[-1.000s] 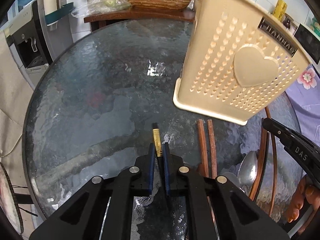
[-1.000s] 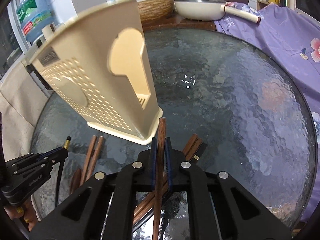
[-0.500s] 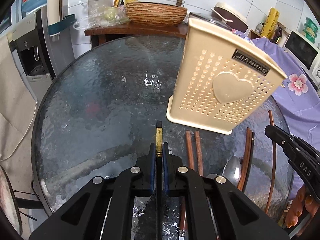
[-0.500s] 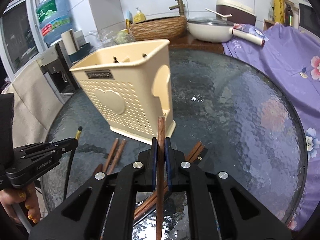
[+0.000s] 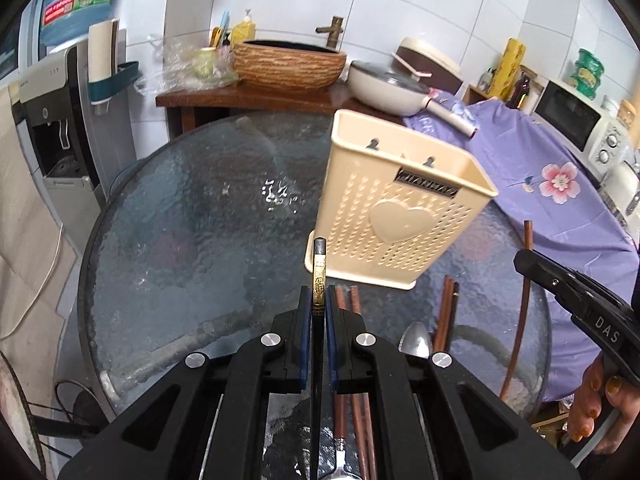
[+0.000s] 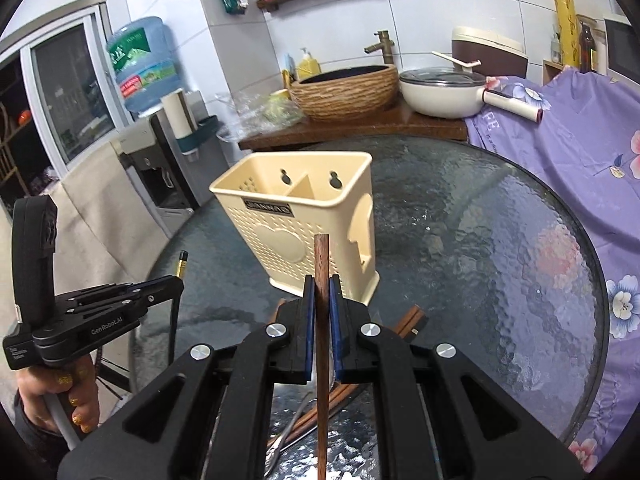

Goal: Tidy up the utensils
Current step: 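Lift both chopsticks and carry them over the cream utensil holder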

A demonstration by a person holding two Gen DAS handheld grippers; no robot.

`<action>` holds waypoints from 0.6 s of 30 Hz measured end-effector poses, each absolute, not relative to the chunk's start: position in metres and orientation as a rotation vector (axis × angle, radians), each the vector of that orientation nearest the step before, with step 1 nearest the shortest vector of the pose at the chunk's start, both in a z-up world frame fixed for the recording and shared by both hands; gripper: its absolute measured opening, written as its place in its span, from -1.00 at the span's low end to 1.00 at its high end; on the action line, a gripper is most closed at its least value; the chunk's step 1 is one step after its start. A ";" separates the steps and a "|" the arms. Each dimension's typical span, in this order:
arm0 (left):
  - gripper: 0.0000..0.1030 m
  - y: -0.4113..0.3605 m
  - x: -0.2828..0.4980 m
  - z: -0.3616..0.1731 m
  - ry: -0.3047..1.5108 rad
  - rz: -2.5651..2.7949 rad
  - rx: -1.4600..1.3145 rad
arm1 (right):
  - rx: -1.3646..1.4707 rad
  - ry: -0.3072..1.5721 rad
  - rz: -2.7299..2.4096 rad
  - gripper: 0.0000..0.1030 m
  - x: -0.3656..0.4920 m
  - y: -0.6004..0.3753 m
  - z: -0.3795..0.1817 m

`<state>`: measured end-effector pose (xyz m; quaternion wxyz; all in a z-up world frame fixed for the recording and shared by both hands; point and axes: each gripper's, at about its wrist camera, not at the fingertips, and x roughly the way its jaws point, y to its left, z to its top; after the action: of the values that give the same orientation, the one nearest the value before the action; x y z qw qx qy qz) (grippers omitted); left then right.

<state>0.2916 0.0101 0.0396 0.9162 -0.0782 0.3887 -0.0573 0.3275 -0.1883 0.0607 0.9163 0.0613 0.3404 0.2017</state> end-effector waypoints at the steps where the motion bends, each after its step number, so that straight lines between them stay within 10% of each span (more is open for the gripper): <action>1: -0.87 0.010 0.290 0.043 0.794 -0.121 -0.162 | 0.123 0.695 0.424 -0.85 0.325 -0.189 0.065; 18: -0.87 0.014 0.238 0.099 0.647 -0.199 -0.113 | 0.107 0.662 0.573 -0.85 0.288 -0.190 0.108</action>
<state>0.2380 0.0141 0.0993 0.9417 -0.0556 0.3170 -0.0977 0.2879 -0.1901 0.1077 0.9043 0.0516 0.3203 0.2774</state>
